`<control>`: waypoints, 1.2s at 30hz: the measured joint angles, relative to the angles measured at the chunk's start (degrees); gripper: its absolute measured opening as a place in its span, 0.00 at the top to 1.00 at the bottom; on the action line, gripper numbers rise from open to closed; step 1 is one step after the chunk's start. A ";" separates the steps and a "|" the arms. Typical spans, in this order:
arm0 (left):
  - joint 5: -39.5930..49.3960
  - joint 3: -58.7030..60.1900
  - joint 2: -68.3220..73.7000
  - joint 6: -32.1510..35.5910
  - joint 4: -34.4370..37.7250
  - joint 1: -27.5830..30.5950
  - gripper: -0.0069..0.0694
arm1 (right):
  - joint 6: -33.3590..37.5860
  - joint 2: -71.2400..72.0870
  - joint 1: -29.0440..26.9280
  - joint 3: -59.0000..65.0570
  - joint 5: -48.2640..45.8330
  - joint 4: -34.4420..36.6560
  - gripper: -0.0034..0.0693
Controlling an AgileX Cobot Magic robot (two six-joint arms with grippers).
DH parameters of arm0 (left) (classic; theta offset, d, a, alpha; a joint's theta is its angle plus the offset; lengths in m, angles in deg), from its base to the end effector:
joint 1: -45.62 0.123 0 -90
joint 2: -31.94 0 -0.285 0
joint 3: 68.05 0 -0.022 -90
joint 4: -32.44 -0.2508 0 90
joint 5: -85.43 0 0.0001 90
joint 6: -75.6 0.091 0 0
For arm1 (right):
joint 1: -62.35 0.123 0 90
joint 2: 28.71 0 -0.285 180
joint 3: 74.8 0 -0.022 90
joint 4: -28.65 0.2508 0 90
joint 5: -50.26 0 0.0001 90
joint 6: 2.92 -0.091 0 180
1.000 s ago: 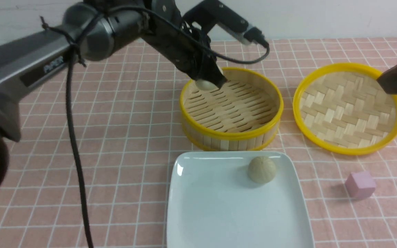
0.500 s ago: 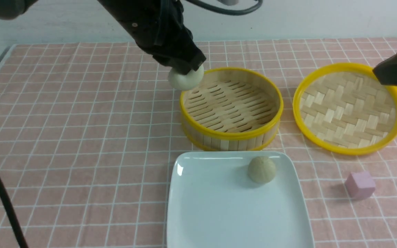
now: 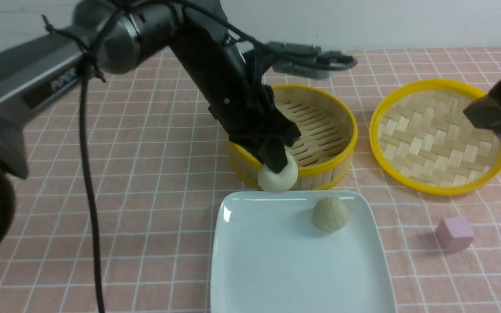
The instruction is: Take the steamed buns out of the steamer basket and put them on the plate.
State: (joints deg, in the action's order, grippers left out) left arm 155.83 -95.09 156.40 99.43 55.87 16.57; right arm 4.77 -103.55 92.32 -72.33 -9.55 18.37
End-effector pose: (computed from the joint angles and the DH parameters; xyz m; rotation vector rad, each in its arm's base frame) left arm 0.3618 -0.2400 0.2655 1.1595 2.6476 -0.5988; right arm 0.2036 0.1012 0.4091 -0.7992 2.2354 -0.0424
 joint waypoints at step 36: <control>-0.92 -0.05 -0.64 -0.09 -1.19 0.00 0.20 | -0.27 0.11 0.00 0.00 5.27 -3.44 0.27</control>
State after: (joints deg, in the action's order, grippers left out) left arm 154.91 -95.13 155.76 99.34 54.68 16.57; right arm 4.50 -103.44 92.32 -72.33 -4.28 14.93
